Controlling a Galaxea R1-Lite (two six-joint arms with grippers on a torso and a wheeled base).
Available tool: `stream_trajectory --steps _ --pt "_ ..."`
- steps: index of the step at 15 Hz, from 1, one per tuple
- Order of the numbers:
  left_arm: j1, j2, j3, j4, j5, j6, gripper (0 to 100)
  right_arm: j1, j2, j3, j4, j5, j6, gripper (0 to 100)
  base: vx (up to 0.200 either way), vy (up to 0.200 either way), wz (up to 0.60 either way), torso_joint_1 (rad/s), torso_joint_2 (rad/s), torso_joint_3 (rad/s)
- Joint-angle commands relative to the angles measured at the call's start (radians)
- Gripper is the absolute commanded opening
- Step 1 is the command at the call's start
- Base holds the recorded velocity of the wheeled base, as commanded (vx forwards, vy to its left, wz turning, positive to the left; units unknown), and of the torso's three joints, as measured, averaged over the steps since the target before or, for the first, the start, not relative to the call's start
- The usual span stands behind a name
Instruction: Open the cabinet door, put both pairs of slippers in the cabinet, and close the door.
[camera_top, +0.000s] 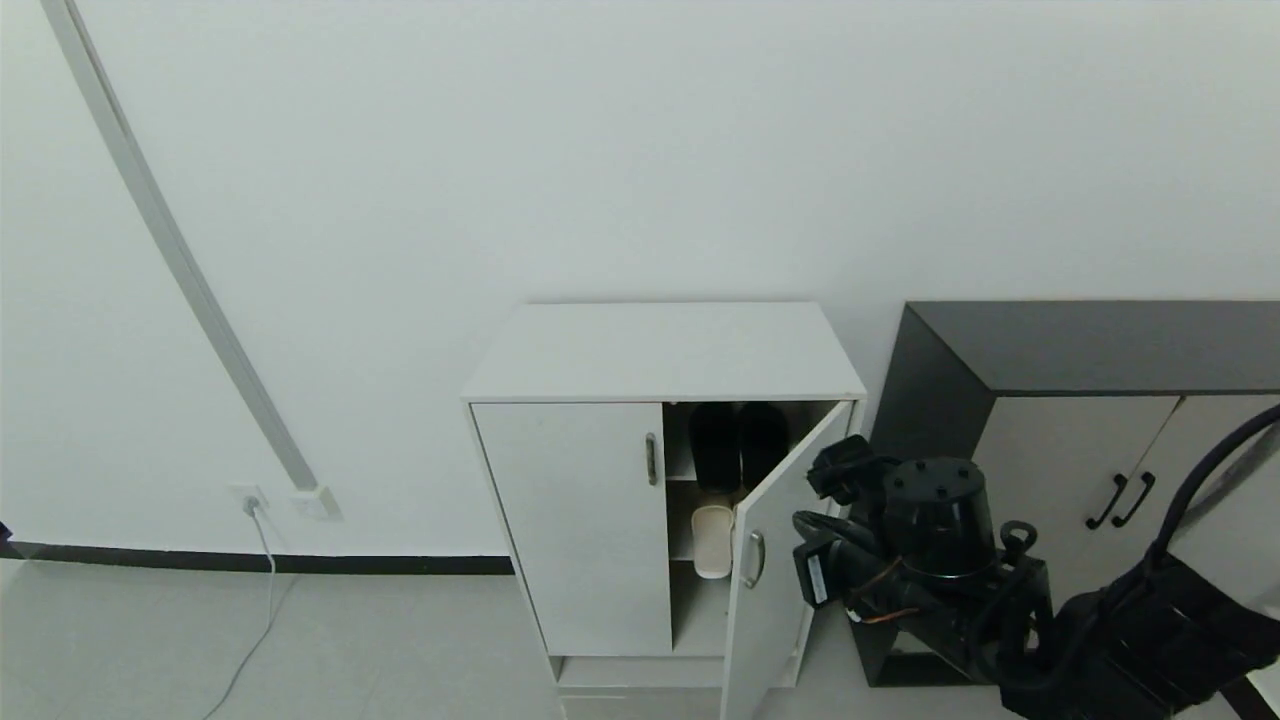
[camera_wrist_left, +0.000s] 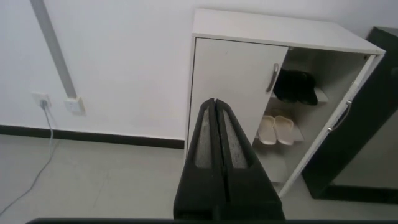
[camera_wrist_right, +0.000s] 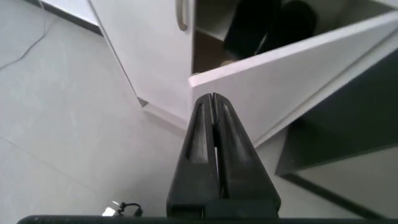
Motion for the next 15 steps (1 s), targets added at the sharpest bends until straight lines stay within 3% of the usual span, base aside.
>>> stream_trajectory --steps 1,5,7,15 --pt "0.000 0.002 0.000 0.000 0.000 0.000 0 0.002 -0.018 0.099 -0.040 0.003 -0.001 0 0.200 0.000 0.00 -0.002 0.00 -0.002" --pt "0.000 0.002 0.000 0.000 -0.003 0.000 0 0.002 0.005 0.233 -0.156 0.014 0.001 0 0.200 0.000 0.00 -0.002 0.00 0.005" --pt "0.000 0.000 0.000 0.000 -0.003 0.000 0 0.002 0.034 0.238 -0.181 0.015 0.004 0 0.000 0.000 0.00 0.000 0.00 0.000" --pt "0.000 0.000 0.000 0.000 -0.003 0.000 0 -0.034 0.301 0.072 -0.337 0.024 0.007 0 0.000 0.000 0.00 0.000 0.00 0.000"
